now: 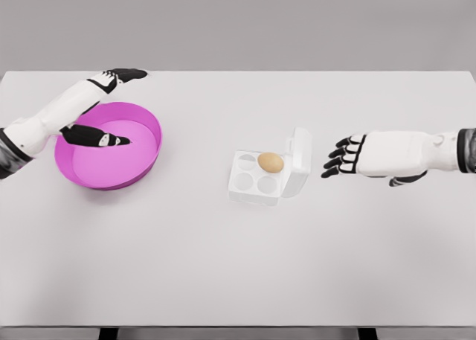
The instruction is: Pack egg into the box and close the box lid
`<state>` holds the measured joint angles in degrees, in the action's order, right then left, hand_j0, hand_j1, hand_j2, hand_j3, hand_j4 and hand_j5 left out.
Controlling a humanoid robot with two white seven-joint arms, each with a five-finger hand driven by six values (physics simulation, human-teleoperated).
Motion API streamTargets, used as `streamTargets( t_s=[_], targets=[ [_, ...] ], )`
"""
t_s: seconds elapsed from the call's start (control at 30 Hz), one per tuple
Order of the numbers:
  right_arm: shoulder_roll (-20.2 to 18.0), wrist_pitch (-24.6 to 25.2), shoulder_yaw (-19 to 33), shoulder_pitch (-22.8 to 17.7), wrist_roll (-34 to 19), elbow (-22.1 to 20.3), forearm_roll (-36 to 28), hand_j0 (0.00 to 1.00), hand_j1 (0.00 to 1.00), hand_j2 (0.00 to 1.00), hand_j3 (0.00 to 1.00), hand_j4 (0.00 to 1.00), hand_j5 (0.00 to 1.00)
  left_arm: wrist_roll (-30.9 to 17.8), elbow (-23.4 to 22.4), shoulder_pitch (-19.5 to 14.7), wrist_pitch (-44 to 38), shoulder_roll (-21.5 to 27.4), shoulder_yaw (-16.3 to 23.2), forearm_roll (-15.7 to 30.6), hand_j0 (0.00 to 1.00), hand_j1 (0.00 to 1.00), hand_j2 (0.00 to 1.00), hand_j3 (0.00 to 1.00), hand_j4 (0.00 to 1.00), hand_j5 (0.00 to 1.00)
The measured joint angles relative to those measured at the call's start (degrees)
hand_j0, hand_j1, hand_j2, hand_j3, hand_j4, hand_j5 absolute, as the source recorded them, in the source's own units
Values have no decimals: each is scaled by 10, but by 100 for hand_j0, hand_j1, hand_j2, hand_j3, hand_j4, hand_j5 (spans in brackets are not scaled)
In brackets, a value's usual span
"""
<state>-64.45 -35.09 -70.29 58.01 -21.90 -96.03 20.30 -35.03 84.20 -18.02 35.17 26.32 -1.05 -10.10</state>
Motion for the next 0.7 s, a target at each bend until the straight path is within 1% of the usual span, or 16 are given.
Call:
streamTargets(
  t_s=[0.1, 0.2, 0.37, 0.7],
  targets=[
    [2, 0, 1, 1, -7, -6, 0, 100, 100, 100, 100, 100, 100, 0, -9, -1, 0, 1, -15, 1, 100, 100, 100, 100, 100, 100],
    [5, 0, 5, 3, -10, -12, 0, 100, 100, 100, 100, 100, 100, 0, -18, -1, 0, 8, -20, 1, 100, 100, 100, 100, 100, 100],
    [12, 0, 11, 5, -11, -18, -2, 100, 100, 100, 100, 100, 100, 0, -27, -1, 0, 15, -23, 1, 100, 100, 100, 100, 100, 100],
    [16, 0, 24, 6, -9, -27, -4, 100, 100, 100, 100, 100, 100, 0, -29, -1, 0, 17, -23, 1, 100, 100, 100, 100, 100, 100]
  ],
)
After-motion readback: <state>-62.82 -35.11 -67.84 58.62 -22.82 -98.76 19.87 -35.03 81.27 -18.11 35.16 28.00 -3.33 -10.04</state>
